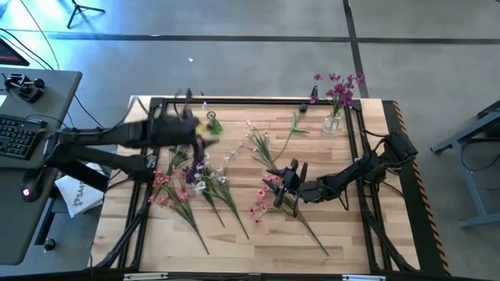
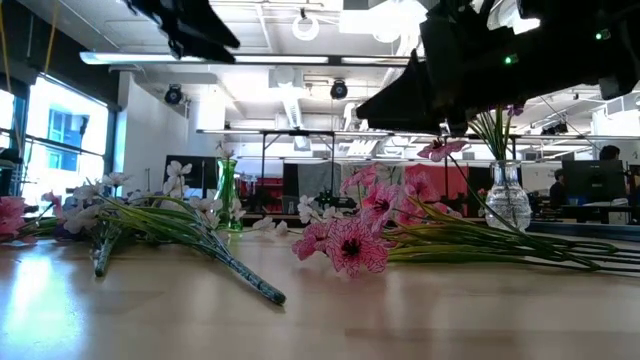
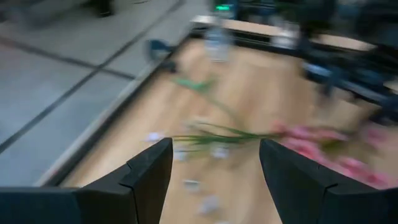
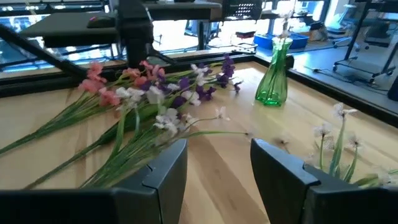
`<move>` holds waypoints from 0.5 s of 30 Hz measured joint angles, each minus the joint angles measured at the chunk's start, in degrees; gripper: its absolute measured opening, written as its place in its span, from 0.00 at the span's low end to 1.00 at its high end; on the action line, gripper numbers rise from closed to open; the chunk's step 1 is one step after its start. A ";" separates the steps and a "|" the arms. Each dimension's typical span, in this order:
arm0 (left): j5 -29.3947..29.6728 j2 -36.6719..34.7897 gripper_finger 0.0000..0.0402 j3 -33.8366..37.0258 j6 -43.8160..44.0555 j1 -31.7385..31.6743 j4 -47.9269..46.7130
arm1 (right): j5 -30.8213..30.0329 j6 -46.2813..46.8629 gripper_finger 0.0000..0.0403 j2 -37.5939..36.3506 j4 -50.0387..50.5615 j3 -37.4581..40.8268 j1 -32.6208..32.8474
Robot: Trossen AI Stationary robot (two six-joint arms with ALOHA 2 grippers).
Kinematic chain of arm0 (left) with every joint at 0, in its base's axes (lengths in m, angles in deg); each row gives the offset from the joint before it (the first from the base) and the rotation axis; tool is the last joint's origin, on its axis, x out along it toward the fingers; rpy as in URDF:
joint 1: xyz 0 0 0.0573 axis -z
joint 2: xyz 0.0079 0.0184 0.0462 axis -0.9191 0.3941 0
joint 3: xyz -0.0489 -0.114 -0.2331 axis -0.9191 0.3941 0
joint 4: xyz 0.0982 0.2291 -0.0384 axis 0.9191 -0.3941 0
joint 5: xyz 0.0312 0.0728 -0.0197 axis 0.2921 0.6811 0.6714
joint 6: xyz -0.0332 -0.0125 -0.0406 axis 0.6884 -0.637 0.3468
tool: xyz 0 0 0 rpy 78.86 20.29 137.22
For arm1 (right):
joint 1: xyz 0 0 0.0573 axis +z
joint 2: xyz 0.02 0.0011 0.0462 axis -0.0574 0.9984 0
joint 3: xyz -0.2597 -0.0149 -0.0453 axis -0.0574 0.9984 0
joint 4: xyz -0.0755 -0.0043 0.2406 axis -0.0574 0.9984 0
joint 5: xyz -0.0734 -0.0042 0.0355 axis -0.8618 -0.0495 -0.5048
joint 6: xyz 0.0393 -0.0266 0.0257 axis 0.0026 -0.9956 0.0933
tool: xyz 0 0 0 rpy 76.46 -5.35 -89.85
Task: Sort flowers into vase by color
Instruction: Put the top white flowers into the green vase
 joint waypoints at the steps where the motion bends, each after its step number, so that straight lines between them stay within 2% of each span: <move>1: 2.31 0.10 0.57 0.66 0.54 3.83 0.93 | -0.04 1.26 0.43 -0.81 1.10 0.00 0.20; 5: 13.27 1.56 0.57 4.45 3.35 16.76 6.27 | 1.23 8.72 0.43 -6.97 11.45 -0.06 -0.53; 8: 19.87 3.37 0.57 7.58 6.50 23.11 9.70 | 4.65 16.58 0.46 -11.50 27.35 -2.03 -3.22; 11: 26.03 5.66 0.57 11.03 11.47 26.69 12.11 | 9.28 23.35 0.50 -11.54 42.61 -6.68 -7.26; 15: 31.17 8.77 0.57 14.67 18.31 27.74 13.54 | 14.69 25.43 0.54 -5.96 52.70 -13.16 -12.30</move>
